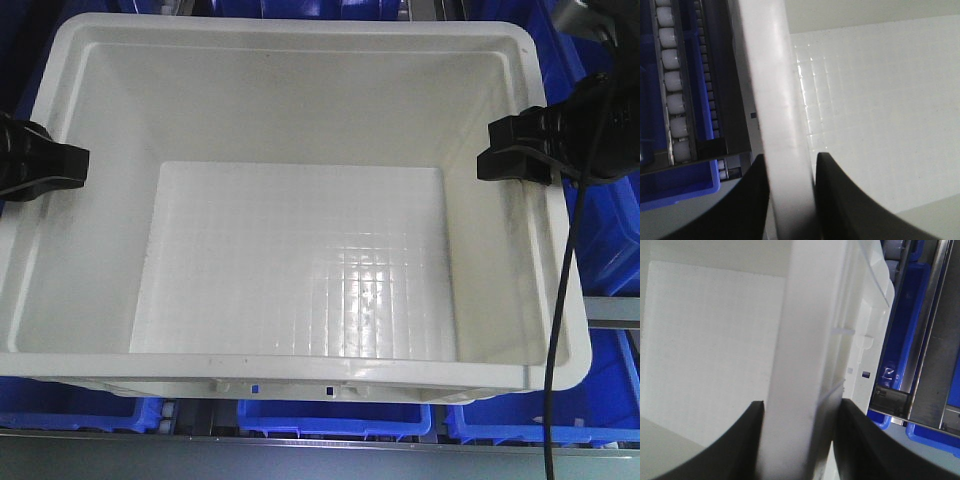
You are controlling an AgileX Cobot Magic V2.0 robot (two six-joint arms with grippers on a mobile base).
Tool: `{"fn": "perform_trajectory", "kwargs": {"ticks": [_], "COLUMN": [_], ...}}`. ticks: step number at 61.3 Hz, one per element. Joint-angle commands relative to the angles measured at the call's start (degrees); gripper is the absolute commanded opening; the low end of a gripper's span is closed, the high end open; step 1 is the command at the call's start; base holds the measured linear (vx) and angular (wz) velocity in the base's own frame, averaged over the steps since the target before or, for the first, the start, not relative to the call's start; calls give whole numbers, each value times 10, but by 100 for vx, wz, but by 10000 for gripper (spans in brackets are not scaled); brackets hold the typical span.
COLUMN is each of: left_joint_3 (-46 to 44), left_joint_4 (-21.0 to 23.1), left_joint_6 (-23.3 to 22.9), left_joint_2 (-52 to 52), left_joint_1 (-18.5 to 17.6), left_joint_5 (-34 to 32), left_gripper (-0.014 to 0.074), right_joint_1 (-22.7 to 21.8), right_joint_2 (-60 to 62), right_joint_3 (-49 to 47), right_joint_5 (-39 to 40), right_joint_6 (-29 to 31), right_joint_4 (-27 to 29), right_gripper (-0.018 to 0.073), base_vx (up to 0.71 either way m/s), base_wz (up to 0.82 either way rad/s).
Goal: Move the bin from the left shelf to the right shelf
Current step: 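Align the held tote over the destination shelf rollers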
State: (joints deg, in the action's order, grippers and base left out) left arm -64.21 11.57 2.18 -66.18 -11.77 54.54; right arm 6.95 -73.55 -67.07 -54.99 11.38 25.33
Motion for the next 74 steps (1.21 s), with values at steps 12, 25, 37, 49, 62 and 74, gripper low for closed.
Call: {"fn": "perform_trajectory", "kwargs": {"ticks": [12,25,37,49,62,74], "left_joint_3": [-20,-20,-20,-20,-20,-20], "left_joint_4": [-5,-5,-5,-5,-5,-5], "left_joint_6": [11,11,11,11,11,11], "left_joint_2": [19,19,19,19,19,19], "left_joint_1": [2,2,2,2,2,2], "left_joint_5": [-48,-48,-48,-48,-48,-48], "left_gripper": [-8,-8,-8,-8,-8,-8], "right_joint_1": [-4,-4,-4,-4,-4,-4], "right_joint_2": [24,24,24,24,24,24], "right_joint_3": [-22,-22,-22,-22,-22,-22], "right_joint_5": [45,45,45,45,45,46], "right_joint_6": [32,32,32,32,32,32], "right_joint_4": [5,5,5,5,5,5], "right_gripper": [-4,-4,-4,-4,-4,-4], "base_vx": [13,12,10,9,7,6], "base_wz": [-11,-10,-7,-5,0,6]}}
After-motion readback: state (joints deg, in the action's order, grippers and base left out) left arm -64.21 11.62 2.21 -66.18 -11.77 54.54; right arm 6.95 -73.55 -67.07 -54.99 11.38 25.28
